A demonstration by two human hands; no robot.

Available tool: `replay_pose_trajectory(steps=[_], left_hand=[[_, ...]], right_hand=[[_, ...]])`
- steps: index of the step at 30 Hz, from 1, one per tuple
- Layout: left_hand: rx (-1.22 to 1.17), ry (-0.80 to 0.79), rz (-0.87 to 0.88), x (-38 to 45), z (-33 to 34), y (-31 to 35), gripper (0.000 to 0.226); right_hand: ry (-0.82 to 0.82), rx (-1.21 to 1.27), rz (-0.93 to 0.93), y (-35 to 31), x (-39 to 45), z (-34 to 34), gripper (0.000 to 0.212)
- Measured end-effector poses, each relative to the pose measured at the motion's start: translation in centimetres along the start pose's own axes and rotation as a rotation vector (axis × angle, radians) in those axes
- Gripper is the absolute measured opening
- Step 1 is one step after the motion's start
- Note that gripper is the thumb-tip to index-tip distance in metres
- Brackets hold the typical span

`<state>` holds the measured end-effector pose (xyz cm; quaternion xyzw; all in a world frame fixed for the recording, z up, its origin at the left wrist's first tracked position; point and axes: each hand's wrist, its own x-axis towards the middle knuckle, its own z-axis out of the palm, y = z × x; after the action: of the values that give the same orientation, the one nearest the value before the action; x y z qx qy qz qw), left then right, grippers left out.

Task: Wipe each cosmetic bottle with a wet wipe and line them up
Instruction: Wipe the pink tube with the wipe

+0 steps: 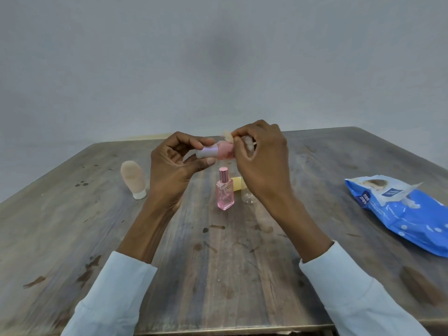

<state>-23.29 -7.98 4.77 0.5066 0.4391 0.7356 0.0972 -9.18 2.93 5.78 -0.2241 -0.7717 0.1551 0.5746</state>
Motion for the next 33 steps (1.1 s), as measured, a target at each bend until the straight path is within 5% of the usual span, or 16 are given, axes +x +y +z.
replay_pose_trajectory(steps=[5,13,18,25,33], left_hand=[[-0.019,-0.021,0.010,0.1,0.0,0.0,0.037],[-0.121,0.029,-0.015,0.3,-0.1,-0.2,0.032],[-0.130,0.099,-0.056,0.5,-0.4,-0.3,0.033],[-0.112,0.230,-0.089,0.4,-0.6,-0.4,0.038],[-0.213,0.276,-0.164,0.8,-0.8,-0.9,0.037]], right_hand=[[-0.037,0.040,-0.082,-0.8,0.0,-0.1,0.013],[0.042,0.002,0.087,0.0,0.6,-0.8,0.019],[0.120,-0.003,-0.126,-0.7,0.0,-0.2,0.016],[0.014,0.002,-0.375,-1.0,-0.9,0.9,0.017],[0.112,0.217,0.032,-0.1,0.1,-0.2,0.015]])
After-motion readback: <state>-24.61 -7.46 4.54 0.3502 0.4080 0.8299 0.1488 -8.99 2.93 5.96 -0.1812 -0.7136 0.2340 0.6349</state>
